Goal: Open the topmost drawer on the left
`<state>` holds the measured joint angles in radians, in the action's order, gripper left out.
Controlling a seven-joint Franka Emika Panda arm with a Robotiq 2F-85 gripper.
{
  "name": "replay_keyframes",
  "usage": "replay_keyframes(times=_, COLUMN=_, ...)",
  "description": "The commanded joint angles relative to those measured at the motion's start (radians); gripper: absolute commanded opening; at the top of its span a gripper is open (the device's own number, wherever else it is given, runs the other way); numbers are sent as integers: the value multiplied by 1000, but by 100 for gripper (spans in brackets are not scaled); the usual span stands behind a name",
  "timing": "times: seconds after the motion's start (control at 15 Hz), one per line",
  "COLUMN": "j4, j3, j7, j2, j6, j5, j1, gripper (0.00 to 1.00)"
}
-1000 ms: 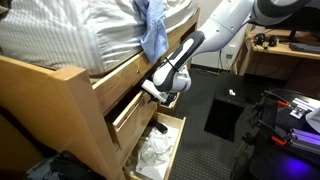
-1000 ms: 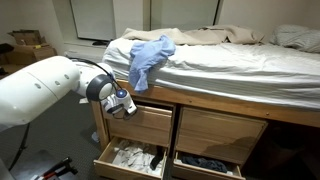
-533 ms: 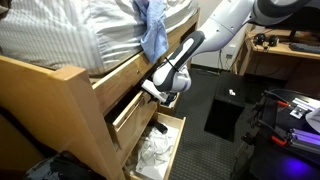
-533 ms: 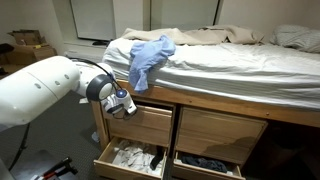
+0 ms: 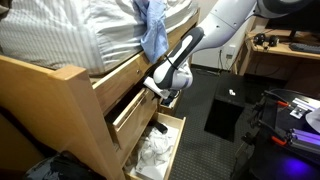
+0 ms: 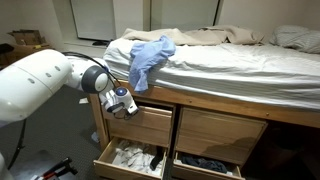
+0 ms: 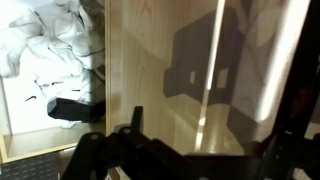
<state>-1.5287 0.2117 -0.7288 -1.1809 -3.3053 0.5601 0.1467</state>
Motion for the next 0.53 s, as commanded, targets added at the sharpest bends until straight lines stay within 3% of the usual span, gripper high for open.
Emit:
replay_keyframes(times=0.0, j4=-103, j3=-176, j7=-95, j2=50, j6=80, j5=103, j1=119, gripper=100)
replay_keyframes(times=0.47, j4=-397, j3=-418, j7=-270, j2=194, j6=102, j5=305, j1=377, gripper=100)
